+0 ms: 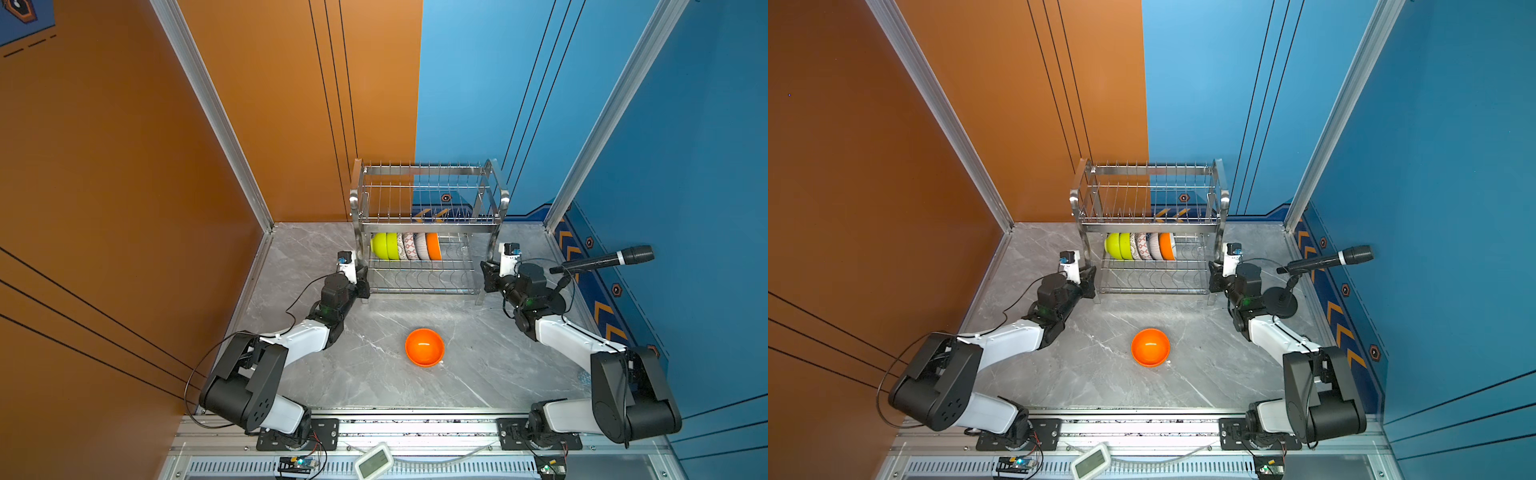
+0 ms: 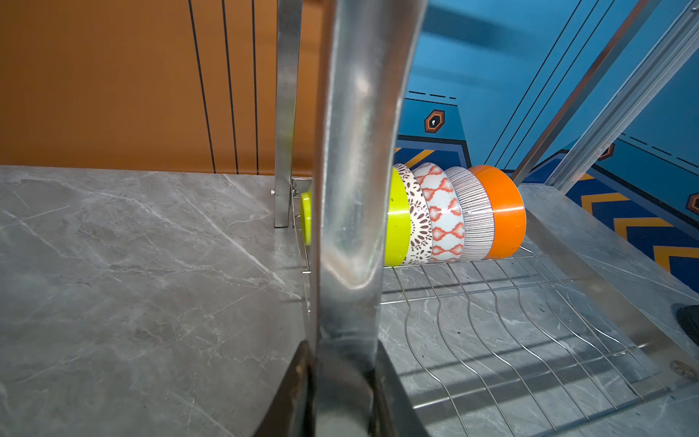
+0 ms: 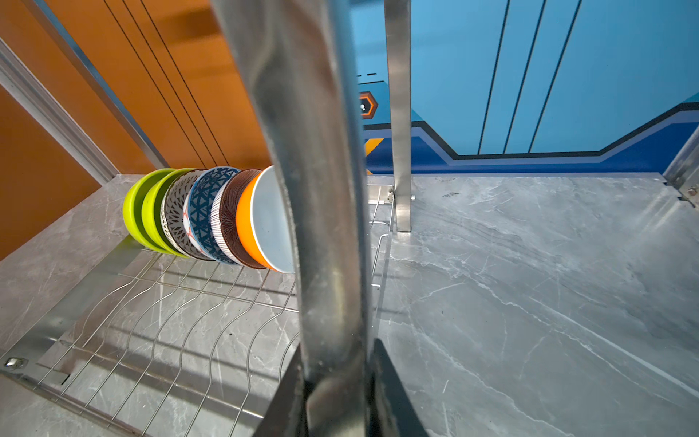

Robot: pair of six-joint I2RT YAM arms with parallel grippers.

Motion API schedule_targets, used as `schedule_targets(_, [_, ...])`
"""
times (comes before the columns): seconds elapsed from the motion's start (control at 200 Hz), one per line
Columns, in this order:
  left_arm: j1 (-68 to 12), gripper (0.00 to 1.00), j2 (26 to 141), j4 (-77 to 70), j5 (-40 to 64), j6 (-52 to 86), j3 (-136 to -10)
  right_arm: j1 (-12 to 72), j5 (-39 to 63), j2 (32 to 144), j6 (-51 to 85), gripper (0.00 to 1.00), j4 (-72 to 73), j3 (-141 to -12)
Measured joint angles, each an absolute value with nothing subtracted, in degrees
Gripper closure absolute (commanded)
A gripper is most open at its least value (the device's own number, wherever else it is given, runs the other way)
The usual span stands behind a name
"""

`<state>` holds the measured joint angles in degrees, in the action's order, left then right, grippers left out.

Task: Load bowls into a dish rack
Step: Rotate the dish rack at the top-center of the table.

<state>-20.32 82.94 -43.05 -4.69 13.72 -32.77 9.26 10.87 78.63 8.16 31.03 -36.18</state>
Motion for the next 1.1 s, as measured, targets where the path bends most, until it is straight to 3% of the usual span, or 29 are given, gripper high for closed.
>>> schedule_targets(0.22, [-17.9,1.0,78.3,-41.3,-5.6,13.6,-29.4,14.6,7.1,76.2,9.7,0.93,27.0,-36.2])
schedule_targets(0.626, [-13.4,0.93,77.4,-37.7,-10.2,11.6,-30.5,31.7,-14.4,72.8,18.4,0.91,22.0,-35.5])
schedule_targets(0.676, [-13.2,0.87,77.4,-37.3,-10.2,11.5,-30.6,32.4,-15.4,72.8,18.8,0.91,21.9,-35.5])
schedule_targets(0.846, [-13.1,0.51,77.3,-34.8,-10.3,15.0,-32.0,33.4,-16.8,72.8,19.5,0.85,21.9,-35.4])
schedule_targets(0.961, [-13.5,0.33,76.3,-31.3,-10.7,17.2,-33.5,34.0,-16.8,72.7,19.9,0.7,21.8,-35.4])
schedule_targets(1.097, [-14.2,0.22,72.8,-25.5,-10.6,18.6,-34.6,34.6,-16.1,71.2,21.4,0.45,21.6,-35.4])
